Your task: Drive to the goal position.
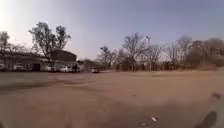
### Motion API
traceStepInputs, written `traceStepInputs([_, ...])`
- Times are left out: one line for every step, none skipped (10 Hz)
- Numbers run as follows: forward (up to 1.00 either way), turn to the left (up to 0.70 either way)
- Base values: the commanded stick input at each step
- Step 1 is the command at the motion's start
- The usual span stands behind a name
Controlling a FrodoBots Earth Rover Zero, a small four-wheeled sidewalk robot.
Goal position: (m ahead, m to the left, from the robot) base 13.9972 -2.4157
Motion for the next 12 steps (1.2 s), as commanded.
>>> traceStepInputs([0.7,0.0])
traceStepInputs([0.7,0.0])
traceStepInputs([0.7,0.0])
traceStepInputs([0.7,0.0])
traceStepInputs([0.7,0.0])
traceStepInputs([0.7,0.0])
traceStepInputs([0.7,0.0])
traceStepInputs([0.7,0.0])
traceStepInputs([0.7,0.0])
traceStepInputs([0.7,0.0])
traceStepInputs([0.7,0.0])
traceStepInputs([0.7,0.0])
